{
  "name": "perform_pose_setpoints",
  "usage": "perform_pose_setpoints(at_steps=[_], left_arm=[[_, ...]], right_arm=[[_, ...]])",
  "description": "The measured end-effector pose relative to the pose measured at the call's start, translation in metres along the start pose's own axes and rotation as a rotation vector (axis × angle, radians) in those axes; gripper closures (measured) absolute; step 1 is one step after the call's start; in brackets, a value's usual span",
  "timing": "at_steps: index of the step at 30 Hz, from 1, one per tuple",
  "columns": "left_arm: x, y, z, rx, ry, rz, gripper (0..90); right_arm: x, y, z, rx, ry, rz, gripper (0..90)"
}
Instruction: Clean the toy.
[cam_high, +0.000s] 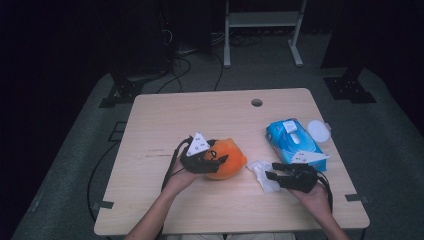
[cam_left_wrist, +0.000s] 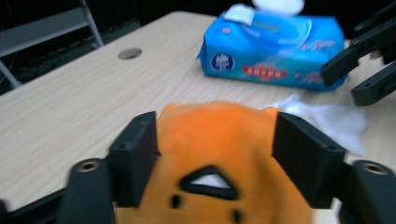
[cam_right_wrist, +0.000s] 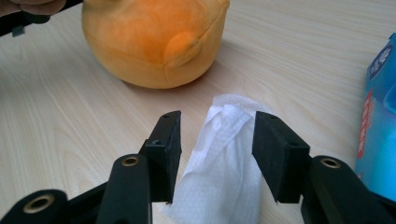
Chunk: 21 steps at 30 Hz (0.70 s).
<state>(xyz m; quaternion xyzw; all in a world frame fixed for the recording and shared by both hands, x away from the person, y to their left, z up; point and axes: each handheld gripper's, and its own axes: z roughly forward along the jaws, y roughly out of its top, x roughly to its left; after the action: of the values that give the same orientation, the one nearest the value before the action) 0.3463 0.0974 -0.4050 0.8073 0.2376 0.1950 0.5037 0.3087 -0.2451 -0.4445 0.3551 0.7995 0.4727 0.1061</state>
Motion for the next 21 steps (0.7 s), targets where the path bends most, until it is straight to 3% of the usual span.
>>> perform_pose_setpoints(at_steps=[5, 15, 17, 21], left_arm=[[0.003, -0.004, -0.016, 0.0, 0.018, -0.025, 20.2], [0.008, -0.022, -0.04, -0.008, 0.048, -0.065, 17.5], [0.01, -0.028, -0.044, -0.012, 0.049, -0.095, 17.4], [0.013, -0.039, -0.051, 0.001, 0.068, -0.112, 17.3]], right_arm=[[0.0, 0.002, -0.005, -0.01, -0.014, 0.002, 48.1], [0.002, 0.004, -0.008, -0.02, -0.033, -0.004, 43.6], [0.002, 0.003, -0.01, -0.023, -0.035, -0.005, 42.6], [0.001, 0.003, -0.011, -0.025, -0.04, 0.0, 41.4]])
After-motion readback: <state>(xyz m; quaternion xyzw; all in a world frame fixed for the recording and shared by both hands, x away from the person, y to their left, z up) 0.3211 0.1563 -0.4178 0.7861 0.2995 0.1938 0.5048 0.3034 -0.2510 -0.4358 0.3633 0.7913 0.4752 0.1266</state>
